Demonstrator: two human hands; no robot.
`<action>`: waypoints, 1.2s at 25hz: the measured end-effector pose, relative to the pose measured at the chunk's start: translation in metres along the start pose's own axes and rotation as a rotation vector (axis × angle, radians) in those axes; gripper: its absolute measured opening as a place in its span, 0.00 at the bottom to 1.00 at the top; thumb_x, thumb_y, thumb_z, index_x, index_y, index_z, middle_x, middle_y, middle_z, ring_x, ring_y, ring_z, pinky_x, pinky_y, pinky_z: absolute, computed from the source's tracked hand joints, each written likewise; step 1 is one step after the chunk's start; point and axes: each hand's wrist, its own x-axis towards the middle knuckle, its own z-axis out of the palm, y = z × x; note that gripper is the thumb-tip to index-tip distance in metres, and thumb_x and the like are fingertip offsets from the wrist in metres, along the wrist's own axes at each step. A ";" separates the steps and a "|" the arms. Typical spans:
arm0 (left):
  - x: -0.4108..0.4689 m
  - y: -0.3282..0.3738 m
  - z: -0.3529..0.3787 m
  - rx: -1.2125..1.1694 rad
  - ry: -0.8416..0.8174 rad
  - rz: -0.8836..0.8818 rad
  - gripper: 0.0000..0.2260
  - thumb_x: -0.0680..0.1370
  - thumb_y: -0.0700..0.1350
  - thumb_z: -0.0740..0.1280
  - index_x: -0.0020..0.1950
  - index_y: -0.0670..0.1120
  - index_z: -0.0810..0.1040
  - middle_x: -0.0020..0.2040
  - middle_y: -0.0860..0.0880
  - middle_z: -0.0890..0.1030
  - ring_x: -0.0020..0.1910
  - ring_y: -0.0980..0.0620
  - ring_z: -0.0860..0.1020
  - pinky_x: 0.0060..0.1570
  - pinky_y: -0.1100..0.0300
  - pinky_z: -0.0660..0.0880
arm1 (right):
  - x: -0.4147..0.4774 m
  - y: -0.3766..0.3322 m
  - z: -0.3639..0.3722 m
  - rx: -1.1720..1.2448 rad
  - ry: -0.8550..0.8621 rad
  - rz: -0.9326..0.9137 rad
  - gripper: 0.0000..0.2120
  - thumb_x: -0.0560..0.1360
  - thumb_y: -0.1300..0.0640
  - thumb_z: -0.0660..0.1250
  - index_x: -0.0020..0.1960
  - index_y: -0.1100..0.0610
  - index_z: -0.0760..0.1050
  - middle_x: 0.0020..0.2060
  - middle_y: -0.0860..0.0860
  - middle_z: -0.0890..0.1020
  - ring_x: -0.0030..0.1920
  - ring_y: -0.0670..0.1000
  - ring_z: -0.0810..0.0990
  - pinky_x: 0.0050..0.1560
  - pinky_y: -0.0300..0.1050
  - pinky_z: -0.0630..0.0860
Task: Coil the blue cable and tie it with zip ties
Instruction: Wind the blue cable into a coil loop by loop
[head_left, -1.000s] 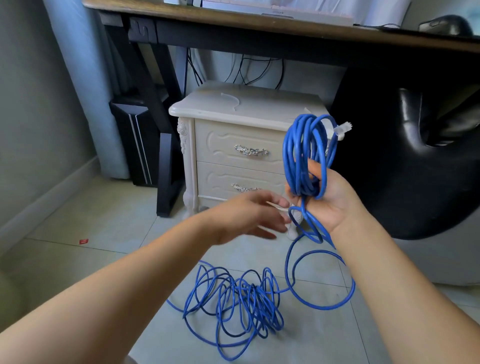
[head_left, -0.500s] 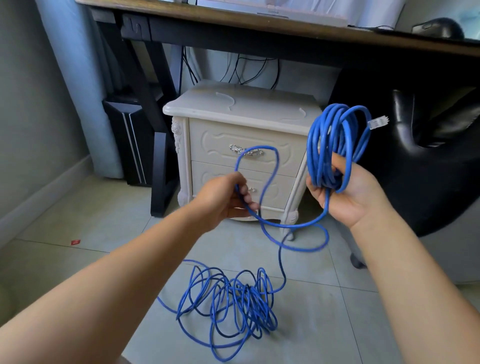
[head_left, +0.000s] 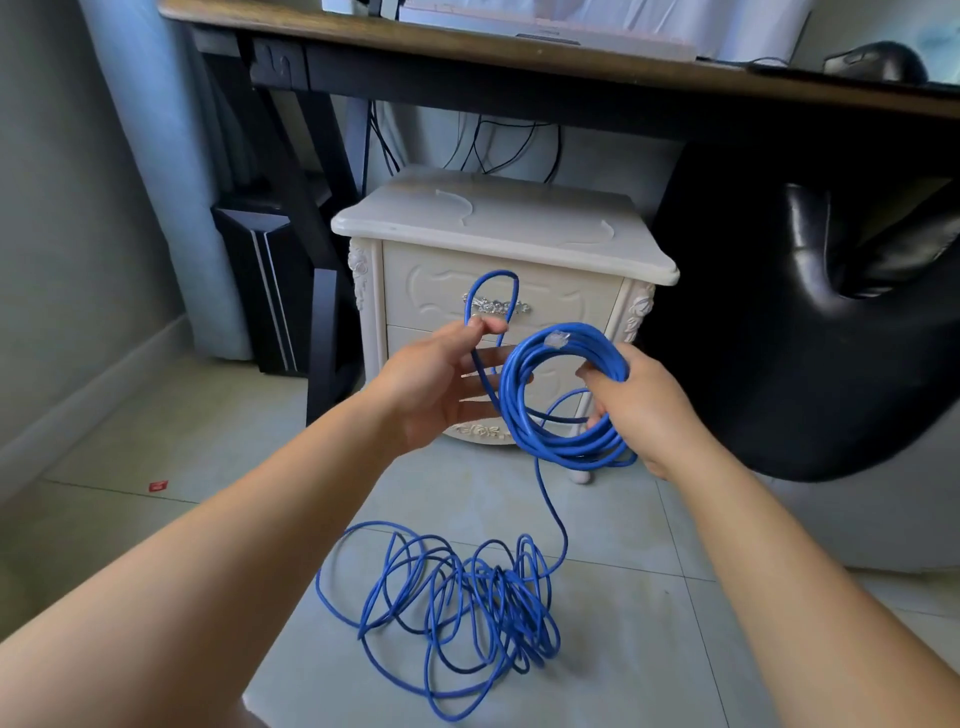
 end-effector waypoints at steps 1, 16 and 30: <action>0.000 0.001 0.000 0.015 0.008 0.016 0.12 0.84 0.51 0.57 0.52 0.49 0.79 0.56 0.42 0.83 0.55 0.40 0.82 0.50 0.47 0.80 | 0.001 0.000 0.001 -0.013 -0.005 -0.006 0.03 0.80 0.55 0.62 0.49 0.53 0.74 0.27 0.52 0.74 0.27 0.49 0.77 0.32 0.42 0.72; -0.013 0.000 0.015 0.785 -0.058 0.264 0.20 0.76 0.59 0.69 0.65 0.53 0.77 0.55 0.58 0.82 0.50 0.62 0.79 0.52 0.63 0.74 | -0.001 -0.002 0.027 -0.234 -0.151 -0.139 0.05 0.78 0.56 0.60 0.50 0.52 0.75 0.38 0.53 0.80 0.31 0.51 0.80 0.34 0.41 0.77; -0.008 0.003 0.007 0.829 0.290 0.424 0.15 0.77 0.57 0.67 0.40 0.47 0.76 0.28 0.50 0.70 0.26 0.50 0.70 0.29 0.59 0.67 | -0.011 -0.011 -0.005 -0.214 -0.398 -0.054 0.24 0.64 0.31 0.71 0.47 0.49 0.79 0.38 0.47 0.86 0.38 0.45 0.85 0.42 0.43 0.80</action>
